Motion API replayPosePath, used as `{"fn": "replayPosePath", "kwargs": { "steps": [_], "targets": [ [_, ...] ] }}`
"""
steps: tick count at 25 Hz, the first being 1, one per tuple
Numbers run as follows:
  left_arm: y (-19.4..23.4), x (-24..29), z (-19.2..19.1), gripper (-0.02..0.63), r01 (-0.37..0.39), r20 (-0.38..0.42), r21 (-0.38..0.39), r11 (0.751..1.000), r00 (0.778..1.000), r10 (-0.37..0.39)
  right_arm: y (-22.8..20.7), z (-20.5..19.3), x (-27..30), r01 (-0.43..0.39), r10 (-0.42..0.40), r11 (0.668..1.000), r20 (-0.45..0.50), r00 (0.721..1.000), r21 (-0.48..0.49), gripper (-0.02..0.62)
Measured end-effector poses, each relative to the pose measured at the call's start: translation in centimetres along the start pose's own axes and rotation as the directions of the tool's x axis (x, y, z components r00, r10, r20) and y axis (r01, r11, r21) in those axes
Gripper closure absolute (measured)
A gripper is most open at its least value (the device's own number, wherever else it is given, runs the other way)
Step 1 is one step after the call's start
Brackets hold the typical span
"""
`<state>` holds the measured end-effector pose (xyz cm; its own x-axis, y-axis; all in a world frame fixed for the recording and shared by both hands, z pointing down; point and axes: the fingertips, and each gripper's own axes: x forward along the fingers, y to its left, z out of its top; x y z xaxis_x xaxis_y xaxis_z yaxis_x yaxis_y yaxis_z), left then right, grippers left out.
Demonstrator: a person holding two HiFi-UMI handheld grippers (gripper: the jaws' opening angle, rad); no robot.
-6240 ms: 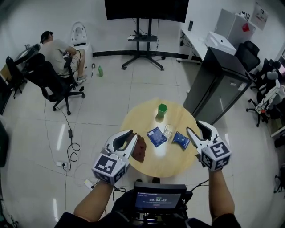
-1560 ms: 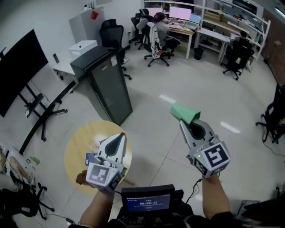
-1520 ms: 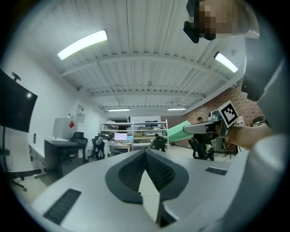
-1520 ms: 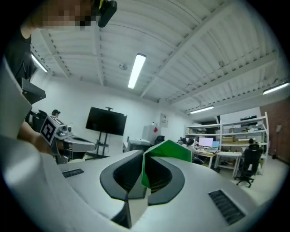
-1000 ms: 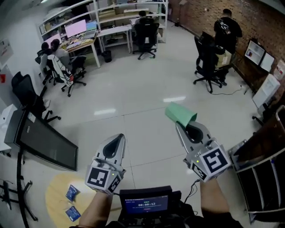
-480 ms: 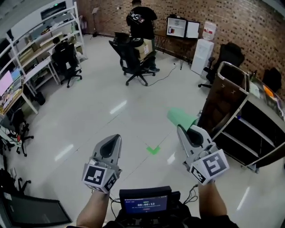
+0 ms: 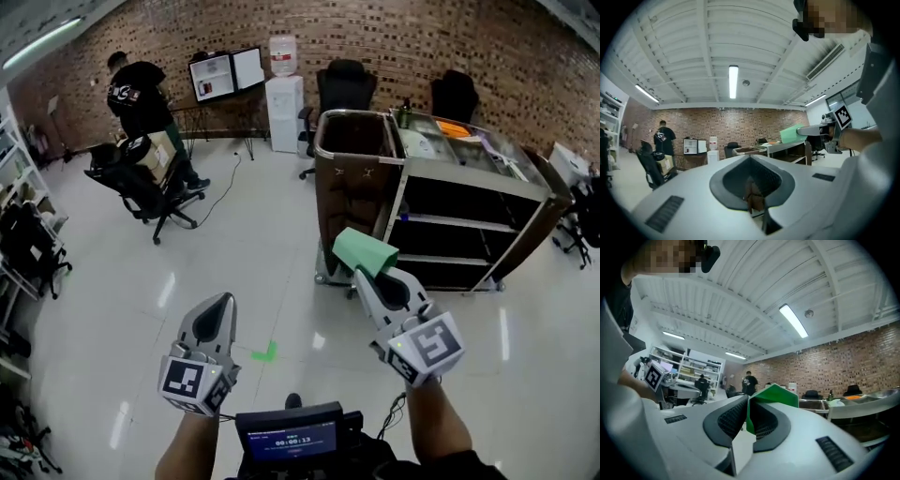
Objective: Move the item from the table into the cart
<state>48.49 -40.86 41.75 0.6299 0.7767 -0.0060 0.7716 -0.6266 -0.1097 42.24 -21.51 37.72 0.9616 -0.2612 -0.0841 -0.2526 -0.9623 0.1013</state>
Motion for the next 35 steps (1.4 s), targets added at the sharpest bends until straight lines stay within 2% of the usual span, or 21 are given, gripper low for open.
{"fn": "replayPosePath", "kwargs": {
  "steps": [3, 5, 10, 13, 15, 18, 21, 23, 25, 27, 29, 32, 35],
  "targets": [
    [0.0, 8.4, 0.3, 0.606, 0.139, 0.027, -0.003, 0.99, 0.99, -0.138, -6.0, -0.4, 2.3, 0.119, -0.119, 0.993, 0.001, 0.993, -0.016, 0.595],
    [0.4, 13.6, 0.3, 0.606, 0.228, 0.039, -0.011, 0.974, 0.973, -0.227, -9.2, -0.4, 3.9, 0.199, -0.199, 0.98, 0.008, 0.98, -0.015, 0.595],
    [-0.4, 23.2, 0.2, 0.606, 0.435, 0.078, 0.029, 0.9, 0.897, -0.436, -15.2, -2.1, 5.6, 0.368, -0.369, 0.928, -0.005, 0.929, -0.061, 0.595],
    [-4.2, 28.3, -0.7, 0.606, 0.514, 0.083, 0.025, 0.858, 0.854, -0.514, -20.1, -4.5, 3.6, 0.438, -0.44, 0.897, -0.028, 0.898, -0.054, 0.595],
    [-5.7, 33.9, 0.6, 0.606, 0.559, 0.077, 0.007, 0.829, 0.826, -0.558, -24.9, -3.9, 4.2, 0.48, -0.482, 0.876, -0.047, 0.875, -0.058, 0.595],
    [-9.0, 44.6, 3.3, 0.606, 0.61, 0.052, -0.026, 0.792, 0.792, -0.608, -35.2, -2.4, 5.3, 0.529, -0.532, 0.847, -0.062, 0.845, -0.061, 0.595],
    [-15.9, 53.6, 7.2, 0.606, 0.648, 0.06, -0.021, 0.761, 0.761, -0.646, -45.5, -0.6, 2.5, 0.57, -0.574, 0.819, -0.063, 0.817, -0.068, 0.595],
    [-22.1, 61.5, 12.9, 0.606, 0.663, 0.049, -0.027, 0.749, 0.749, -0.661, -55.3, 3.8, 0.3, 0.579, -0.583, 0.812, -0.067, 0.81, -0.067, 0.595],
    [-28.4, 71.0, 19.6, 0.606, 0.669, 0.03, -0.035, 0.742, 0.743, -0.668, -66.9, 9.1, -1.3, 0.578, -0.582, 0.813, -0.072, 0.81, -0.075, 0.595],
    [-33.2, 78.9, 23.4, 0.606, 0.681, 0.028, -0.027, 0.732, 0.732, -0.681, -76.1, 11.2, -2.2, 0.573, -0.579, 0.815, -0.081, 0.811, -0.092, 0.595],
    [-36.0, 84.1, 24.5, 0.606, 0.695, 0.043, -0.017, 0.719, 0.719, -0.694, -81.7, 10.4, -2.2, 0.57, -0.578, 0.816, -0.093, 0.811, -0.098, 0.595],
    [-38.0, 89.0, 25.2, 0.606, 0.713, 0.049, -0.001, 0.701, 0.701, -0.712, -86.7, 9.0, -1.8, 0.574, -0.581, 0.814, -0.104, 0.807, -0.09, 0.595],
    [-39.3, 93.8, 26.1, 0.606, 0.722, 0.066, 0.025, 0.691, 0.689, -0.722, -91.4, 8.9, -1.2, 0.576, -0.591, 0.806, -0.121, 0.798, -0.134, 0.595]
  ]
}}
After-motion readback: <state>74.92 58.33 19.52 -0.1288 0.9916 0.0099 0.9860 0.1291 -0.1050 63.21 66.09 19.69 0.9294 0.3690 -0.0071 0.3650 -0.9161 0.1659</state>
